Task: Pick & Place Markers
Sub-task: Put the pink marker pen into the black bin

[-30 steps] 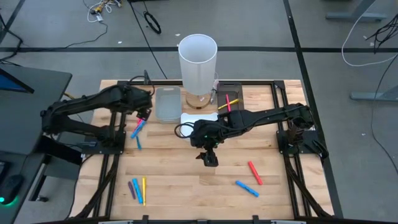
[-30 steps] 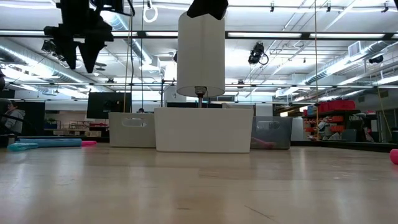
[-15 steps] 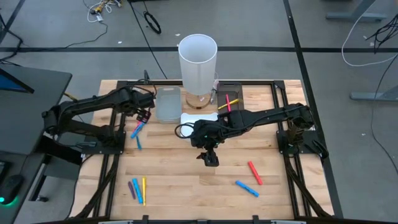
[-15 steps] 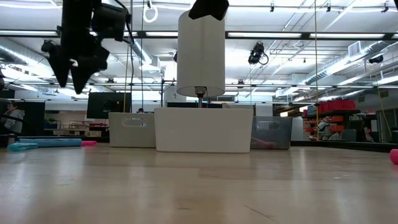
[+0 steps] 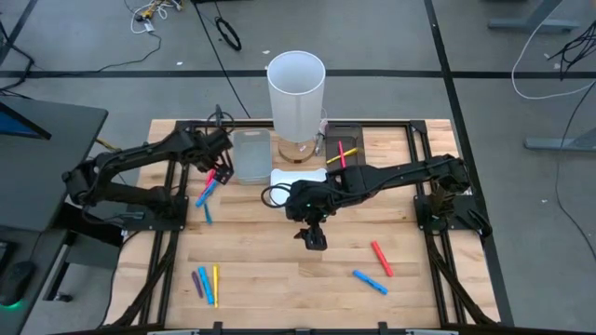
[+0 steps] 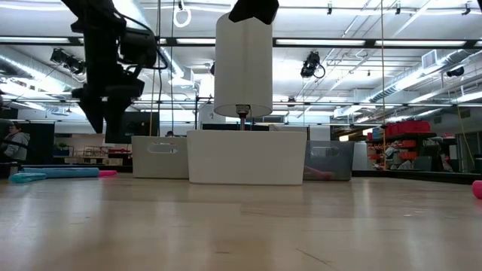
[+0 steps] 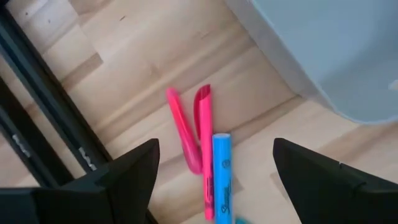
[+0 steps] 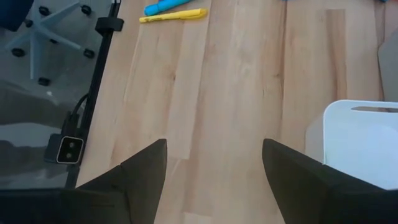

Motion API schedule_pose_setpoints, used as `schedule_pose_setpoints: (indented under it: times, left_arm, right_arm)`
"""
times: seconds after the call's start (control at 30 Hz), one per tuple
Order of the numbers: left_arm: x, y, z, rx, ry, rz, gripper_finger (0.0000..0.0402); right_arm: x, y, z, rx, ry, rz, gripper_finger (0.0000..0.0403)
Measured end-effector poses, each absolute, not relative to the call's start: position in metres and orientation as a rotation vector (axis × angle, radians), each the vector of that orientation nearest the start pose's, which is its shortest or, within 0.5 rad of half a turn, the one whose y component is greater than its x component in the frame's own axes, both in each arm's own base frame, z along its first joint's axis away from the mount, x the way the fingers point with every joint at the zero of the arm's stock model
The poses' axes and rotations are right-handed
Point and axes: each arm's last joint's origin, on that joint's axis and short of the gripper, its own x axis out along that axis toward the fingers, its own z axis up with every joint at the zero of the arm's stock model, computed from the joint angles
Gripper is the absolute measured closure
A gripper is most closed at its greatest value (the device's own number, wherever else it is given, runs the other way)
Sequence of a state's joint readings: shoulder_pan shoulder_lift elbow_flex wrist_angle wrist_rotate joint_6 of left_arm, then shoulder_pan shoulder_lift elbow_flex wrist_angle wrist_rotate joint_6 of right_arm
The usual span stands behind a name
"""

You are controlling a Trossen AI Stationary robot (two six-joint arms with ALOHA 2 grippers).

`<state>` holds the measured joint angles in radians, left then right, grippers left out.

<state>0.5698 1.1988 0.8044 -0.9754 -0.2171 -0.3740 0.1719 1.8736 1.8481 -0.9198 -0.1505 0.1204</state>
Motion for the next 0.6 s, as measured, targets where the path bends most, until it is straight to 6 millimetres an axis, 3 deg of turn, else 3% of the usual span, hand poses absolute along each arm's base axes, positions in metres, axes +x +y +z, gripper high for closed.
schedule_pose_setpoints:
  times: [0.3,0.6]
  left_arm:
    - [0.15,0.121,0.189,-0.612,1.209,0.862,0.0081]
    - [0.156,0.124,0.157,-0.644,1.288,0.833,0.0081]
  right_arm:
    - [0.396,0.073,0.332,0.151,0.953,0.214,0.014]
    - [0.401,0.074,0.336,0.164,0.899,0.215,0.014]
